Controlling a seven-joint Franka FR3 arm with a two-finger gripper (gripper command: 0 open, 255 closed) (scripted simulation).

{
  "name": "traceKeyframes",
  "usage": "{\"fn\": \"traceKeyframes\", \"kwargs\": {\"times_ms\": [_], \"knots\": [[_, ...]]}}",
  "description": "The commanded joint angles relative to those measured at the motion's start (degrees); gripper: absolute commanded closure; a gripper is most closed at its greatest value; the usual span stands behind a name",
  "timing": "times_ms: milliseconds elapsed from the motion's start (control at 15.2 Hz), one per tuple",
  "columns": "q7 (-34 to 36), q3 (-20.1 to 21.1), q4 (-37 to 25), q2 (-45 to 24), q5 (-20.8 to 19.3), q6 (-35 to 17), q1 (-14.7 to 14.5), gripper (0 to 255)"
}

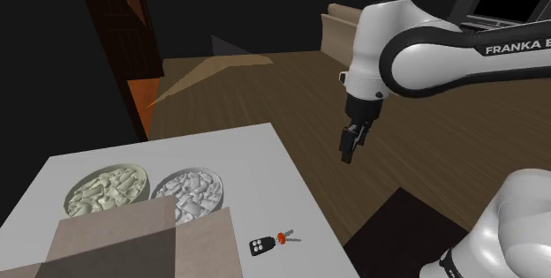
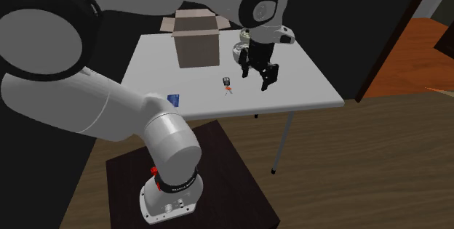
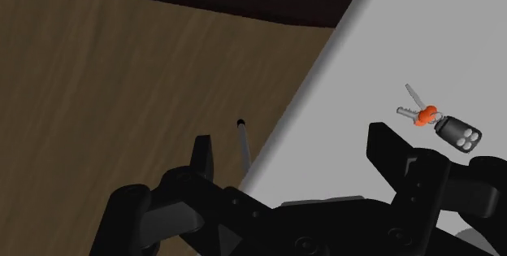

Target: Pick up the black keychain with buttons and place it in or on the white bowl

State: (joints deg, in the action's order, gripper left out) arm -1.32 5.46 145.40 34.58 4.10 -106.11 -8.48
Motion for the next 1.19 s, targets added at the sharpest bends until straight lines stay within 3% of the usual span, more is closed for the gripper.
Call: {"fn": "traceKeyframes", "kwargs": {"times_ms": [0, 660, 1122], "knots": [[-1.5, 1.3, 0.9, -2.0, 0.7, -4.0, -1.9, 0], [-8.3, 8.1, 2.0, -14.6, 2.1, -22.5, -10.0, 0], [-11.2, 13.4, 1.1, -24.7, 0.0, -34.6, -14.4, 0]]}}
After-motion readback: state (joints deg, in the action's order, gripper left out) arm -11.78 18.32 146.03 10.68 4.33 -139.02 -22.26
